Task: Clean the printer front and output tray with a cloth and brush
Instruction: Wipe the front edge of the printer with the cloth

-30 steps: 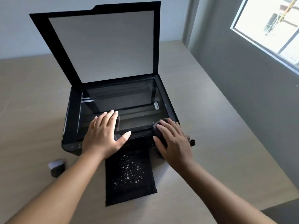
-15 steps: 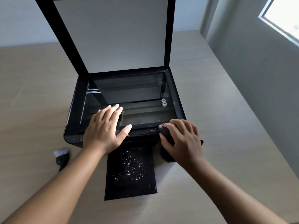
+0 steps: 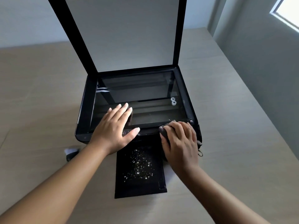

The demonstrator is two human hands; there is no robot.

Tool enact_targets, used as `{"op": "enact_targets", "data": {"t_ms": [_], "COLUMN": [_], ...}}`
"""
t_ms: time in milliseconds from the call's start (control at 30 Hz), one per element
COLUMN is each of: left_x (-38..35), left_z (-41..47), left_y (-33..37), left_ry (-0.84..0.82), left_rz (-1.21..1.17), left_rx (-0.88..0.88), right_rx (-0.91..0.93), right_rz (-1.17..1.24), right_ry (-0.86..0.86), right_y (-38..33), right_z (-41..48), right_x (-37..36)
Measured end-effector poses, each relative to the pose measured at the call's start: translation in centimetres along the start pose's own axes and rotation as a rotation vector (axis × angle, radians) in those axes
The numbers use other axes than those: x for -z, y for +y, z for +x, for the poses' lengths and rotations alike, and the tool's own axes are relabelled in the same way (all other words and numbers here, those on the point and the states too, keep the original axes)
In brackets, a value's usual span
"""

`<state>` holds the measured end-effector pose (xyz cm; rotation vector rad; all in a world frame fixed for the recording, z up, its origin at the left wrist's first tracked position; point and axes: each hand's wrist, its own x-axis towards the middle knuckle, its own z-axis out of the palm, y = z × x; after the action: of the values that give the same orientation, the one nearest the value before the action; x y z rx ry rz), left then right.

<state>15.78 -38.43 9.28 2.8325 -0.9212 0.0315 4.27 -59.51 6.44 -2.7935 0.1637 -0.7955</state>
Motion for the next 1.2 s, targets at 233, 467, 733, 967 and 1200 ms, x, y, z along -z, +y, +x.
{"op": "enact_targets", "data": {"t_ms": [233,467,733,967,1200], "left_x": [0.6,-0.5,0.0,0.0,-0.2], "left_z": [-0.8,-0.4,-0.5,-0.2,-0.2], "left_y": [-3.2,-0.8,-4.8,-4.7,-4.4], "left_ry": [-0.079,-0.02,-0.021,-0.006,0.009], "left_rz": [0.123,0.107,0.066,0.069,0.109], "left_rx": [-0.17,-0.133,-0.252,-0.246,-0.244], "right_rx": [0.113,0.07,-0.387,-0.135,-0.544], "right_rz": [-0.015,0.087,0.022,0.298,0.223], "right_ry": [-0.027,-0.096,0.146,-0.03,0.157], "right_y": [-0.8,-2.2,-6.7,-8.2,-1.0], "right_z": [-0.1,-0.3,-1.2,-0.3,-1.7], "right_x": [-0.4,-0.6,-1.4,-0.1,3.8]}}
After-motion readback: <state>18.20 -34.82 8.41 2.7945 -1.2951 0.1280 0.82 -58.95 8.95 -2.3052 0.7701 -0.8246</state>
